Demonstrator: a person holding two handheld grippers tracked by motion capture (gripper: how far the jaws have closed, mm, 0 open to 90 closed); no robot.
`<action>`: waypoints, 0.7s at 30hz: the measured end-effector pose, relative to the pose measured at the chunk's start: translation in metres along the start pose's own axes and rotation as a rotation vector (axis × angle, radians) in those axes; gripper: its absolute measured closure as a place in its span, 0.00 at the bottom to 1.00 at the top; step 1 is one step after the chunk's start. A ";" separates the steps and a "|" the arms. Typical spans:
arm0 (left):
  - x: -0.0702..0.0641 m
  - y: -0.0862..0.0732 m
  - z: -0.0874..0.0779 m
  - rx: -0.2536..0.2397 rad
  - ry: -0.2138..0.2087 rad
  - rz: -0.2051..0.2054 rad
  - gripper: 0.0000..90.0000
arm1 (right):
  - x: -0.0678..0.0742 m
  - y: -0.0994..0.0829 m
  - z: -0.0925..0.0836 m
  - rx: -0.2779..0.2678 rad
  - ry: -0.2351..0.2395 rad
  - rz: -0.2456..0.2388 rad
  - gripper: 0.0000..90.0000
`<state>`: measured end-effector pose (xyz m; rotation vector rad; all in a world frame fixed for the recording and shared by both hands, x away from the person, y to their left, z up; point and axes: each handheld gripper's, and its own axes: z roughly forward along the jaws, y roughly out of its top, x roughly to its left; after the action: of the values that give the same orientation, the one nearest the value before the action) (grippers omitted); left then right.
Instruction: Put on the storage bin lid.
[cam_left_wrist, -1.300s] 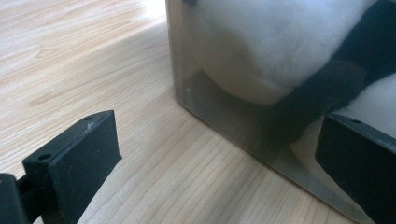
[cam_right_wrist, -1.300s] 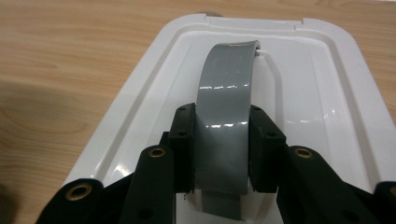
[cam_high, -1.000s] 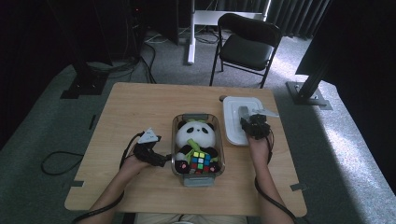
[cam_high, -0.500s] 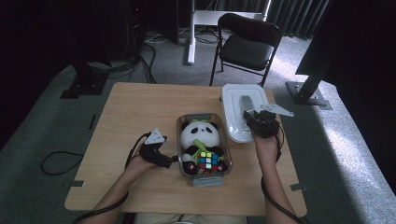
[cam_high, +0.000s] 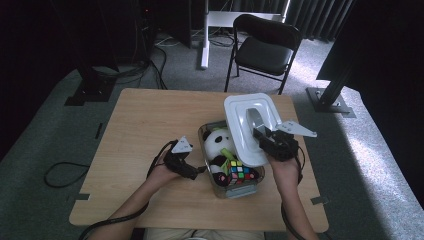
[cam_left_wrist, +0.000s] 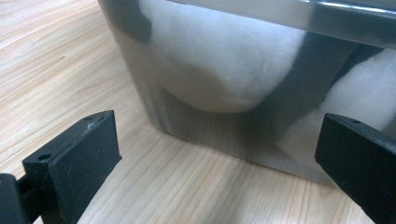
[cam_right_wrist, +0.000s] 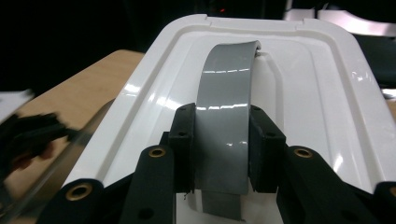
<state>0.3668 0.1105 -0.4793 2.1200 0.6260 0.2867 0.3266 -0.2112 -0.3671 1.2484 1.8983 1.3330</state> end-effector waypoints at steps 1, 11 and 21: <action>-0.001 0.001 0.002 0.000 0.000 0.003 0.01 | 0.003 -0.002 -0.001 0.008 0.010 -0.006 0.75; -0.013 0.012 0.016 -0.011 0.007 -0.008 0.01 | 0.032 -0.020 0.000 0.073 0.105 -0.046 0.75; -0.014 -0.002 0.003 0.009 0.008 -0.020 0.01 | 0.035 -0.032 0.009 0.120 0.106 -0.017 0.75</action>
<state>0.3554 0.1022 -0.4821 2.1205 0.6541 0.2822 0.3050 -0.1792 -0.3957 1.2383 2.0843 1.3173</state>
